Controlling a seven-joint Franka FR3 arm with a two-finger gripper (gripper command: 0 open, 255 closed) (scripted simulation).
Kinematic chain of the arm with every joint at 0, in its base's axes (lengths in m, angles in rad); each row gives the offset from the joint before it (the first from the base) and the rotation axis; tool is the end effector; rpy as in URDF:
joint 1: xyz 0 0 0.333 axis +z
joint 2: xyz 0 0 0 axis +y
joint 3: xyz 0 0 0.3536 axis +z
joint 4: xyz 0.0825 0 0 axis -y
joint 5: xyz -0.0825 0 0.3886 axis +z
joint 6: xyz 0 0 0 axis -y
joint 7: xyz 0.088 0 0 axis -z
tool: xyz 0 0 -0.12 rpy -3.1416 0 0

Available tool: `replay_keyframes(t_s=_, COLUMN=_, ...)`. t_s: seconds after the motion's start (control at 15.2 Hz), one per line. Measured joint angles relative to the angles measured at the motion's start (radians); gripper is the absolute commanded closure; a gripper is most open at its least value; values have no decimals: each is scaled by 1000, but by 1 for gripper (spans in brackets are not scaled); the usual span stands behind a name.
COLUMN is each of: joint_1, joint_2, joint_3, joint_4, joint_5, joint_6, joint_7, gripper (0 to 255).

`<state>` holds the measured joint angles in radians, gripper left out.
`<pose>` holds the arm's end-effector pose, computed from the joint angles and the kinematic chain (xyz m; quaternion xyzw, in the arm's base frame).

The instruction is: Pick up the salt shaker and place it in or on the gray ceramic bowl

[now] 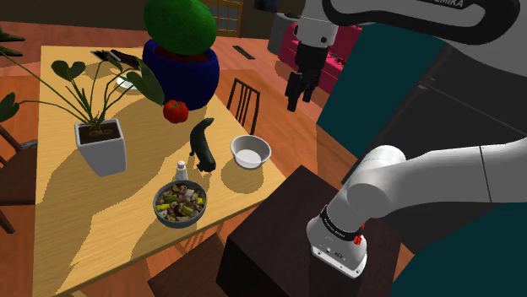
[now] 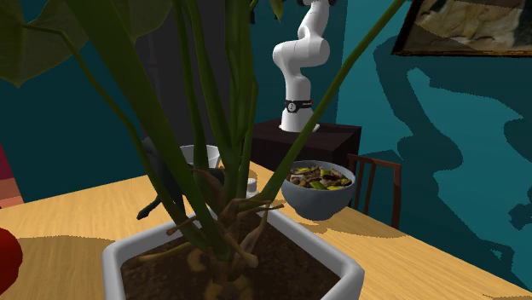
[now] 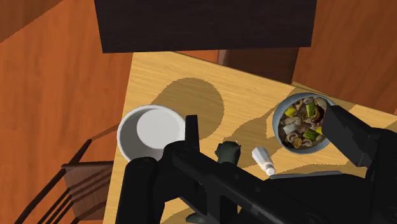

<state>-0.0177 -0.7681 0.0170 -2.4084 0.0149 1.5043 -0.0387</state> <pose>0.2780 0.0031 0.5691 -0.9976 -0.0162 0.0679 0.0031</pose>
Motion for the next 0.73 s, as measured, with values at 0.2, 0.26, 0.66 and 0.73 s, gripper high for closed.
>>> replay_keyframes(t_s=0.2, joint_1=4, joint_2=29, joint_3=11, joint_4=-12, joint_5=6, joint_6=41, joint_7=10, gripper=0)
replay_keyframes(t_s=0.26, joint_1=6, joint_2=46, joint_3=17, joint_4=-27, joint_5=8, joint_6=72, joint_7=13, gripper=0)
replay_keyframes(t_s=0.66, joint_1=25, joint_2=207, joint_3=69, joint_4=-56, joint_5=28, joint_6=268, joint_7=57, gripper=0)
replay_keyframes(t_s=0.73, joint_1=27, joint_2=249, joint_3=79, joint_4=-48, joint_5=29, joint_6=303, joint_7=66, gripper=0)
